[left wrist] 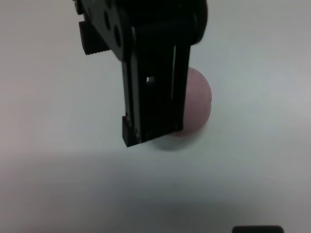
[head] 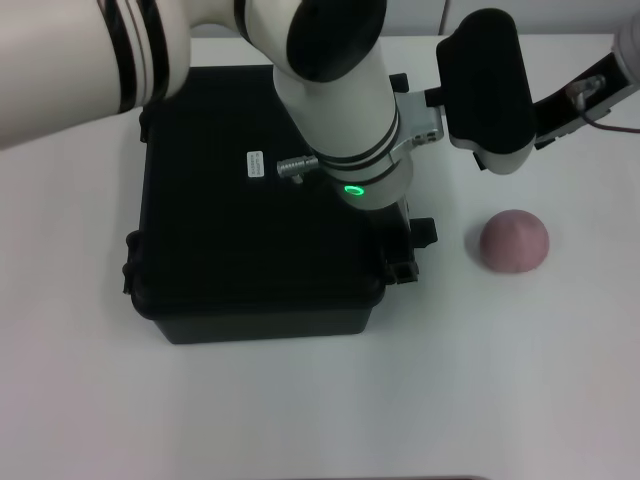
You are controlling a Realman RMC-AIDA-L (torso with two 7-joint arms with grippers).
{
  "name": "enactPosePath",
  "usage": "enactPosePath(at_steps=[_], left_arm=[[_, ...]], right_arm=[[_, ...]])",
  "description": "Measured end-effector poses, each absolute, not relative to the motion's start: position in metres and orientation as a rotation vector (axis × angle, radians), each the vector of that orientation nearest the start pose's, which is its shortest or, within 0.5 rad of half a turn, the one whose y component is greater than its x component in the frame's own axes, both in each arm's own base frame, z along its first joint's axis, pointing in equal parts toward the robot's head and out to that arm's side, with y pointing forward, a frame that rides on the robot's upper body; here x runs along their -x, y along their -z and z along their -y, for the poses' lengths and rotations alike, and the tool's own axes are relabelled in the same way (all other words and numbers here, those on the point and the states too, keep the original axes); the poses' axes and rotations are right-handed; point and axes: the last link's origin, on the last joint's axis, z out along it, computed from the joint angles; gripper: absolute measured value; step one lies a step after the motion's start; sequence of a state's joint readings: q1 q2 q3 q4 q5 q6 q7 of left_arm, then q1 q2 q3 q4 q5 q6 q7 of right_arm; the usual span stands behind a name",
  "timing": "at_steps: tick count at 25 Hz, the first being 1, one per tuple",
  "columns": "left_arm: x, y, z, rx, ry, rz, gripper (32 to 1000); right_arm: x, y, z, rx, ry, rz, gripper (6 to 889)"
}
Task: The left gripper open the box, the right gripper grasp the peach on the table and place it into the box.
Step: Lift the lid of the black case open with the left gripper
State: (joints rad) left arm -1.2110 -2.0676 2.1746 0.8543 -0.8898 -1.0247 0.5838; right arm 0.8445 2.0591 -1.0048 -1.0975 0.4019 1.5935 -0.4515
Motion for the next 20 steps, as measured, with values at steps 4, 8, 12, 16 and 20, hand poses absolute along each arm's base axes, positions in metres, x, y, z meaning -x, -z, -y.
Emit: enactPosePath(at_steps=[4,8,12,16,20], left_arm=[[0.0526,0.1506,-0.3631,2.823,-0.721,-0.120,816],[0.0565,0.1516,-0.3621,2.829,-0.740,-0.101,816],[0.0575,0.1514,-0.3618,2.830,-0.749,-0.097,816],[0.0575,0.1512,-0.3618,2.830,-0.751,-0.096,817],[0.0575,0.1510,-0.3622,2.827,-0.752,-0.094,817]], right_arm=[[-0.1804,-0.0369,-0.4056,2.349,0.361,-1.323,852],[-0.1808,-0.0370,-0.4057,2.347,0.360,-1.323,852],[-0.1818,-0.0370,-0.4054,2.346,0.360,-1.326,852],[-0.1820,-0.0371,-0.4054,2.345,0.360,-1.326,851],[-0.1826,-0.0374,-0.4052,2.344,0.358,-1.328,851]])
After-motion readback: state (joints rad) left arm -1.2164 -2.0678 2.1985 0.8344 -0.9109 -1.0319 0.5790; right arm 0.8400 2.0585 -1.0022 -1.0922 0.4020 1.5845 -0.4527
